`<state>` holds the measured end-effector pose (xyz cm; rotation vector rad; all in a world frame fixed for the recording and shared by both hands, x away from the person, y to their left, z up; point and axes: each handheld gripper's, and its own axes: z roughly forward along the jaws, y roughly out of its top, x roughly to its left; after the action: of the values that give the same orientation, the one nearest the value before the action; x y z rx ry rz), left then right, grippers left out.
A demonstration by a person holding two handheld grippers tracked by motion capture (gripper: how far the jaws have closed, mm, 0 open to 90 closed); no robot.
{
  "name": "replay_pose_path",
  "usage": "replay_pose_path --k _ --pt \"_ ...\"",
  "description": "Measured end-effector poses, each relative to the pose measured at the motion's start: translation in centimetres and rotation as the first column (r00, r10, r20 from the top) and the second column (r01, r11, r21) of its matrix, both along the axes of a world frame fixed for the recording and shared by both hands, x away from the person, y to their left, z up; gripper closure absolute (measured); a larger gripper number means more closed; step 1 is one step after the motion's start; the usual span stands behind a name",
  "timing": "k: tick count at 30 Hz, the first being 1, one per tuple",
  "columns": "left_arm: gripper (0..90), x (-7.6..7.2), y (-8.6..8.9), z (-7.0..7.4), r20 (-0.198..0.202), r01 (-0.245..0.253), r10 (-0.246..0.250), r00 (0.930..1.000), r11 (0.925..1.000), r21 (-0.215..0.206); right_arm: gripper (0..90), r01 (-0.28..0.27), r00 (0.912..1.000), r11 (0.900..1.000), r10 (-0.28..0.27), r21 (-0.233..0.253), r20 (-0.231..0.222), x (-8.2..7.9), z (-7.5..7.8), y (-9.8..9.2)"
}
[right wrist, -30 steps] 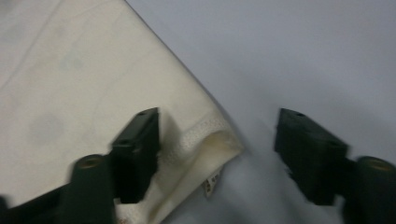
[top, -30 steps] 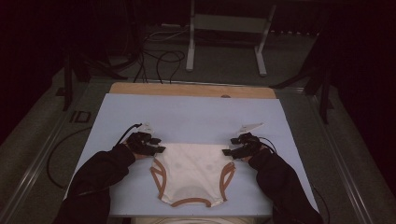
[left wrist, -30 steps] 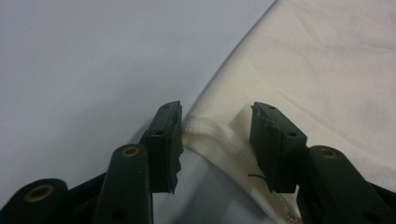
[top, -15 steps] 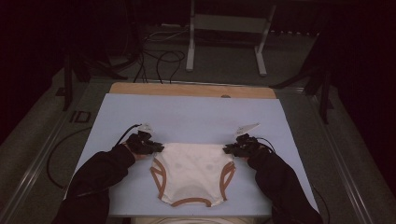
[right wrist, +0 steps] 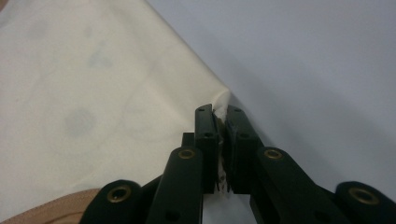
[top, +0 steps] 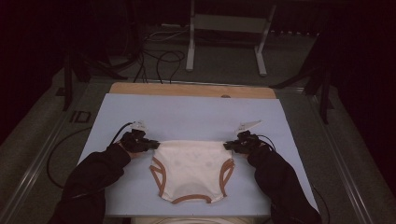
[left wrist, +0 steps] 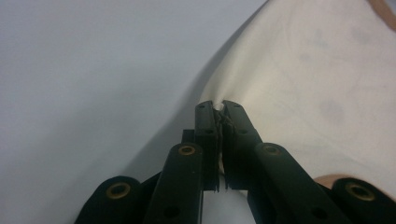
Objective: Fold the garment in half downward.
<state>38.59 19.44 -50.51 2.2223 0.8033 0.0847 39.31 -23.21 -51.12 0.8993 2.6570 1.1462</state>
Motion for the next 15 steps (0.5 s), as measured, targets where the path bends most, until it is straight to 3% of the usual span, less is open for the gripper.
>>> replay_pose_path --k 6,15 --pt "86.8 0.4 0.2 0.2 0.005 -0.024 0.024 0.9997 0.9996 0.011 85.3 0.019 0.9998 1.000 -0.019 0.005 0.008 0.6 0.4 0.3" --pt "86.8 1.2 0.4 0.9 0.086 -0.062 0.061 0.9944 0.9981 0.004 85.3 0.035 0.9992 0.999 -0.035 0.002 0.017 2.5 0.7 1.1"
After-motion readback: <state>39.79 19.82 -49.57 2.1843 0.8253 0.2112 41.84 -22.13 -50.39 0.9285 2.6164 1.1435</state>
